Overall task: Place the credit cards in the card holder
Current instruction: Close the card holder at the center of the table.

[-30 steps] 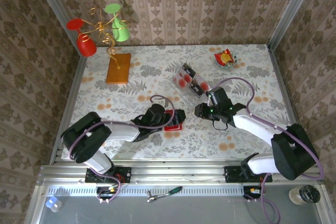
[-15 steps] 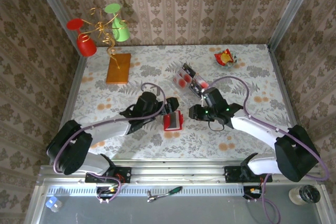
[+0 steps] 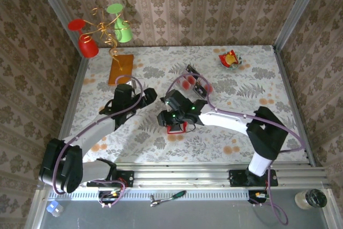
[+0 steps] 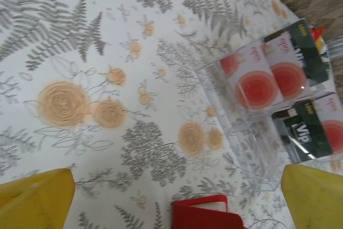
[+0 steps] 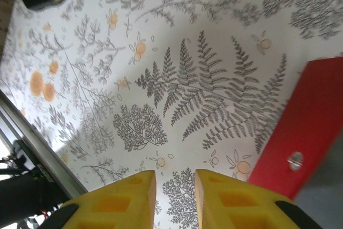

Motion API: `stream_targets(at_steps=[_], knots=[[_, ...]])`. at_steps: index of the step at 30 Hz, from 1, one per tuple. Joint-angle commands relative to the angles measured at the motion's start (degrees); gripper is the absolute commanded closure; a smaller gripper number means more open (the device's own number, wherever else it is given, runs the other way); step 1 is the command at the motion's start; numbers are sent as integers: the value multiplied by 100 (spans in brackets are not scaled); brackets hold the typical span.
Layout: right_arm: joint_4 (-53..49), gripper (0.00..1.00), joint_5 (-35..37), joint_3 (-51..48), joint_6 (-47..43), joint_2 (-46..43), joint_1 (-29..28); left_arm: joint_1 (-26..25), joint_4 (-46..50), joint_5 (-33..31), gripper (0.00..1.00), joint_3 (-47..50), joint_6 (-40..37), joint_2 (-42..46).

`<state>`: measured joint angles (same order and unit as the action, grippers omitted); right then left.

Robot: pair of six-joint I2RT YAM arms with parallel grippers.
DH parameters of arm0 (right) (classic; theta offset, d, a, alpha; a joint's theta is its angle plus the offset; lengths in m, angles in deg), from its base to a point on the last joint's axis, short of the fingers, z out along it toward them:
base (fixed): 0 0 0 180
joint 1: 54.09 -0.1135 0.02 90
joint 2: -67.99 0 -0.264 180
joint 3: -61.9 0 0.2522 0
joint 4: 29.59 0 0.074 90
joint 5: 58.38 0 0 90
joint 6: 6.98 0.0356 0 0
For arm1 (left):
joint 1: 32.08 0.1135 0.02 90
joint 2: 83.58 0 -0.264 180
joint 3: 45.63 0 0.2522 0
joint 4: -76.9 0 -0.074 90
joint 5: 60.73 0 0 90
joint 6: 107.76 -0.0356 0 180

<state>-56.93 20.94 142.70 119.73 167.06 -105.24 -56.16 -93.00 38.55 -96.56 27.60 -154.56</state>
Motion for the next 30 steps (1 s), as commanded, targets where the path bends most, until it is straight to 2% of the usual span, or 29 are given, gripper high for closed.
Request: stream_targets(at_steps=[1,10,15,22,30], knots=[[-398,76,282,158,-120,161,-6,59,385,224,0,-32,-276,42],[-123,80,476,-690,55,-197,255,-174,779,194,0,-113,-825,-225],[155,81,536,-1180,193,-300,342,-832,1147,-217,0,-297,-1223,-391],[404,82,514,-1534,300,-323,380,-1479,1397,-702,0,-412,-1645,-781],[559,82,474,-1700,414,-379,387,-1613,1313,-700,0,-579,-1850,-1310]])
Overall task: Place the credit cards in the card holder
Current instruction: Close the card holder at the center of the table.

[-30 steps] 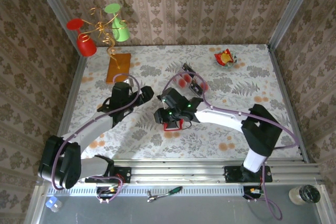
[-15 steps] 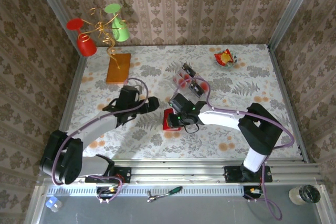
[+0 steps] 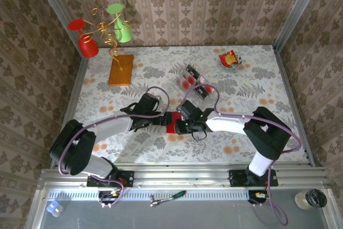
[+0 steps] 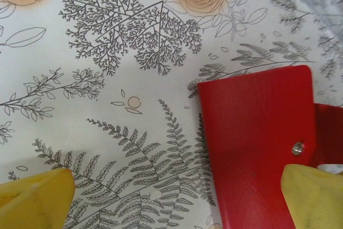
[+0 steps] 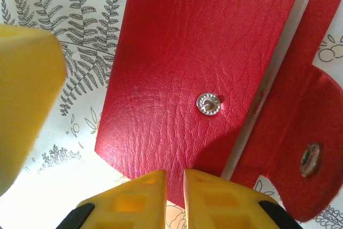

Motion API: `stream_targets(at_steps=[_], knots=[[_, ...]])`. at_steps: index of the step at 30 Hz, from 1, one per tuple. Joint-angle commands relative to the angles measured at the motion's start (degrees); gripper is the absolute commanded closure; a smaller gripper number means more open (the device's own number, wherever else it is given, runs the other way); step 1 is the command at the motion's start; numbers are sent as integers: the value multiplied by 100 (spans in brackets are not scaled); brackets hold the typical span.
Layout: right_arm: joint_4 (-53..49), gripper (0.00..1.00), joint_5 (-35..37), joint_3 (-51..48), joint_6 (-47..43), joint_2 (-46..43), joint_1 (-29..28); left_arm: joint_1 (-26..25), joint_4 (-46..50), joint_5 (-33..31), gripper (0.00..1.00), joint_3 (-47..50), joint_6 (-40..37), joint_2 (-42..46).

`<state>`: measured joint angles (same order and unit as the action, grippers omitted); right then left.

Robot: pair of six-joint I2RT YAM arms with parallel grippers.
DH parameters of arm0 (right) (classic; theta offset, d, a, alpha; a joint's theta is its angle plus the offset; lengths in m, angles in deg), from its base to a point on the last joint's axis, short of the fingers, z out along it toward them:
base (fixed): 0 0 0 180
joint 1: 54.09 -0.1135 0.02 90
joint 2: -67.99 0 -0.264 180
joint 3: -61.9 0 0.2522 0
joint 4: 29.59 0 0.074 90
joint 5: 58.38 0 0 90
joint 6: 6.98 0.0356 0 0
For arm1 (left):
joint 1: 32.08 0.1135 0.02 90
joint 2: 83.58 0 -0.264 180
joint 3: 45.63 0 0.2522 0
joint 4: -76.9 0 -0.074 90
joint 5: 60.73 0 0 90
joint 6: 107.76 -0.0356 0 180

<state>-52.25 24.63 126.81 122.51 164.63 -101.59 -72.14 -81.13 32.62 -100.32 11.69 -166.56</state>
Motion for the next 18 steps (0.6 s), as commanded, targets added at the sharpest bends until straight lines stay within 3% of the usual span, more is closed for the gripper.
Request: stream_targets(at_steps=[1,18], knots=[[101,82,109,-122,138,-138,21,-28,137,-107,0,-233,-288,-171],[116,82,52,-110,188,-95,16,-59,-102,-116,0,-212,-398,-670]])
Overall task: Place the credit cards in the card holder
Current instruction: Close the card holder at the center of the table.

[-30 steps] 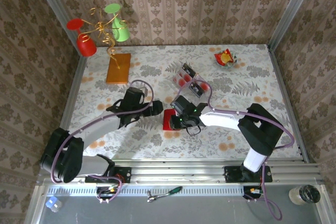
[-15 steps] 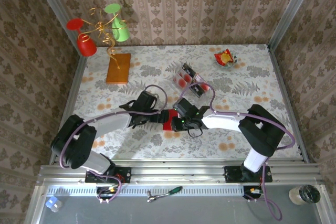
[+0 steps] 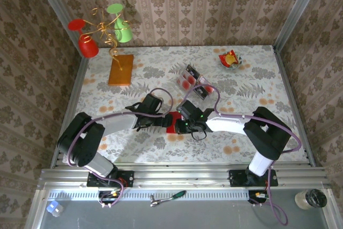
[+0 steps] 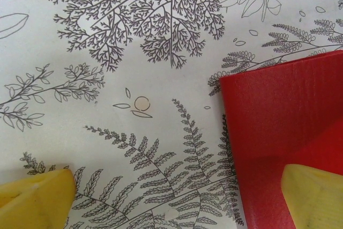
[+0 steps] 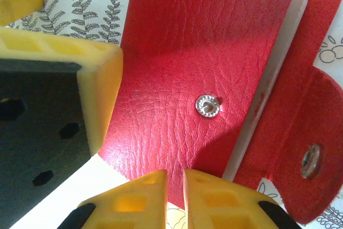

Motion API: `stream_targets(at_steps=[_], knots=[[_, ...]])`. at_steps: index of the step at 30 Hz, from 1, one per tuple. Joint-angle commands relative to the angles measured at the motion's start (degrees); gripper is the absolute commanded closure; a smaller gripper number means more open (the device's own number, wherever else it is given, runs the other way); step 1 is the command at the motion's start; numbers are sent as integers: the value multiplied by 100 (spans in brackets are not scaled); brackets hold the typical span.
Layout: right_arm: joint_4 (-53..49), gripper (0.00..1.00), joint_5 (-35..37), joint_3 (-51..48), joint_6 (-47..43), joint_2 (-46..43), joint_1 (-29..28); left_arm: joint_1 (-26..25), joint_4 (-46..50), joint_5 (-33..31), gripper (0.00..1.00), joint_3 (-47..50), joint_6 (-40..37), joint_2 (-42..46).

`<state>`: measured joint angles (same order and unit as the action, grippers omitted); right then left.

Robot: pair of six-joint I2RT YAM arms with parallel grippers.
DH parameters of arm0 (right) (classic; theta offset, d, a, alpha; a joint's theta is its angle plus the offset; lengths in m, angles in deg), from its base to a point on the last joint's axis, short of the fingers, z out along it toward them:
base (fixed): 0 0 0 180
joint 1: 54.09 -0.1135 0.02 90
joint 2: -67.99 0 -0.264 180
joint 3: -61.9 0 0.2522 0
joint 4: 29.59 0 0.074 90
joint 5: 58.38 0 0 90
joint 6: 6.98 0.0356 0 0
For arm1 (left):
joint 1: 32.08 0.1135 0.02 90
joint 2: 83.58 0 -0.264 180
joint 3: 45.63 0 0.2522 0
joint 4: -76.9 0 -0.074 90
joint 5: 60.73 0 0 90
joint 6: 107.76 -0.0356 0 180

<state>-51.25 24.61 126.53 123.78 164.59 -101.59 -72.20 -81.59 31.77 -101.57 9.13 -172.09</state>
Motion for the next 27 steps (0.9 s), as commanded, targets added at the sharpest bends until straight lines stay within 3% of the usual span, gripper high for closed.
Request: stream_targets(at_steps=[1,14,27], knots=[[29,82,33,-69,72,-98,13,-72,-31,-83,0,-95,-164,-127],[-207,83,-38,85,-29,-116,68,-238,97,-249,0,-181,-92,162],[-49,83,13,-113,91,-133,66,212,224,288,0,-690,-217,-141]])
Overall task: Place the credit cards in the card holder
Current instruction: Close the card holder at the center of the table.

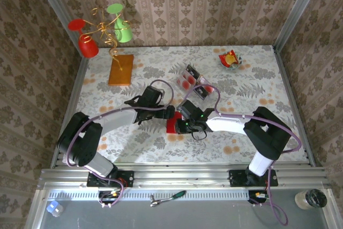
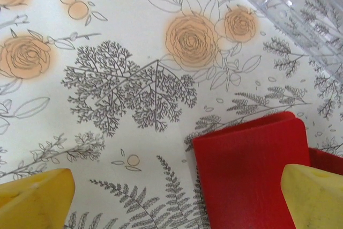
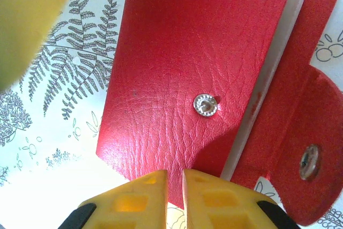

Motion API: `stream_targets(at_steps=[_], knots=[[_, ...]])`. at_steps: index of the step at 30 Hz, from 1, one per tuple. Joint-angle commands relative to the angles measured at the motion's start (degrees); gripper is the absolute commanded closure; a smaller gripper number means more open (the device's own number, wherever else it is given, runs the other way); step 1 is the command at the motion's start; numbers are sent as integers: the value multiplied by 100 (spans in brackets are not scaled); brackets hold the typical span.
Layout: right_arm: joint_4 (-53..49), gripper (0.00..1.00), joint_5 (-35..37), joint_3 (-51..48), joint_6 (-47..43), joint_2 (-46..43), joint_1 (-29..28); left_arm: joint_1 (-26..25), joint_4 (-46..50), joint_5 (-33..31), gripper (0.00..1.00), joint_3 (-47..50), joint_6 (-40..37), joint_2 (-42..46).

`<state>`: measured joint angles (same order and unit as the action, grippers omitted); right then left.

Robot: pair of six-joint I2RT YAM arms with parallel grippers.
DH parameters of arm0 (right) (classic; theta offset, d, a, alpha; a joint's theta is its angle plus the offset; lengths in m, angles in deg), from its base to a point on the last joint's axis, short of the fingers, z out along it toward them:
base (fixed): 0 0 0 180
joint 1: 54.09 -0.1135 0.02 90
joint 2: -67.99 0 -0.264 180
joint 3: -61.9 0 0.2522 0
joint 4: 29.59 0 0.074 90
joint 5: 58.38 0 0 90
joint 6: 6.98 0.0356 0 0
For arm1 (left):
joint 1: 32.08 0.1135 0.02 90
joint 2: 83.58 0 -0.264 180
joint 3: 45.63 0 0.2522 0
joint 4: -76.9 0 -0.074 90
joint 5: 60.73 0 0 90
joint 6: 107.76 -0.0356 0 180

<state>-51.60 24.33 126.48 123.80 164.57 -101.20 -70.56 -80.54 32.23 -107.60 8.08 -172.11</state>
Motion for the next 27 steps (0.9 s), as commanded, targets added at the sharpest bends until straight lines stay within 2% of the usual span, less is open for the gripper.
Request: stream_targets(at_steps=[1,7,13,18,27], knots=[[-9,83,35,-112,84,-134,30,64,77,307,0,-61,-108,-170],[-1,82,26,-88,89,-127,28,52,34,428,0,4,-225,-301],[-17,83,17,-53,89,-130,28,-125,500,-168,0,-123,-415,-467],[-98,83,-26,35,63,-164,61,-236,597,-377,0,-121,-404,-680],[-726,79,288,-154,-19,-1317,705,-367,410,-567,0,58,-233,-731]])
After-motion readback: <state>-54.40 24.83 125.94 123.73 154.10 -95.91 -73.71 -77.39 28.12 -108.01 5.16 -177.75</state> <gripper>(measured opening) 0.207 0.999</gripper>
